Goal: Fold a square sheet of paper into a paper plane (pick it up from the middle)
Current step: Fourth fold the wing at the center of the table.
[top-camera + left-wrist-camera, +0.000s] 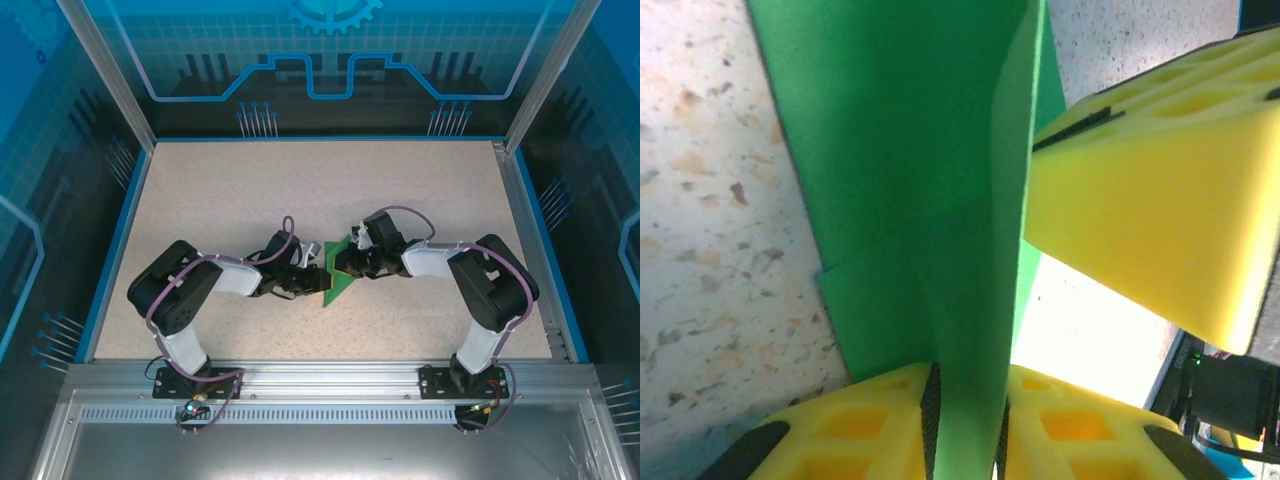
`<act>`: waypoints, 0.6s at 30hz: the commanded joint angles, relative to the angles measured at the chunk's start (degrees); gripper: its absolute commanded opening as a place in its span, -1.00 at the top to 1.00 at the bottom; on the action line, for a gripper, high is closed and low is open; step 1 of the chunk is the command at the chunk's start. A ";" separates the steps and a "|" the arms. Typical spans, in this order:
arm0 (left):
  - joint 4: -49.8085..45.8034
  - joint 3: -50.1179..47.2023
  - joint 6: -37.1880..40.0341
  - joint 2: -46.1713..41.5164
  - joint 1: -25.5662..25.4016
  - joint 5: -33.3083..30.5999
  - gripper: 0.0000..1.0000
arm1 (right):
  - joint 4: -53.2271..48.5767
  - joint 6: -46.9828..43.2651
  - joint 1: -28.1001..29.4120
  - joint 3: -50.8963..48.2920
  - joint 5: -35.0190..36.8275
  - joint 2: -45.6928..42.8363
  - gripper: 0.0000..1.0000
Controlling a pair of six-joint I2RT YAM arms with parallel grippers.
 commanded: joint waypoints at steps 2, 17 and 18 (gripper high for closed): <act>-3.18 -0.21 0.91 -0.86 -0.31 -0.37 0.66 | -1.72 -0.56 0.79 1.21 0.81 0.69 0.77; 0.19 -0.03 -2.60 2.88 0.71 3.55 0.93 | -0.83 -0.75 0.83 -1.14 -0.52 -2.26 0.73; 0.77 -0.06 -2.90 3.35 0.85 4.24 0.93 | -0.32 -0.50 0.84 -1.21 -0.85 -2.29 0.73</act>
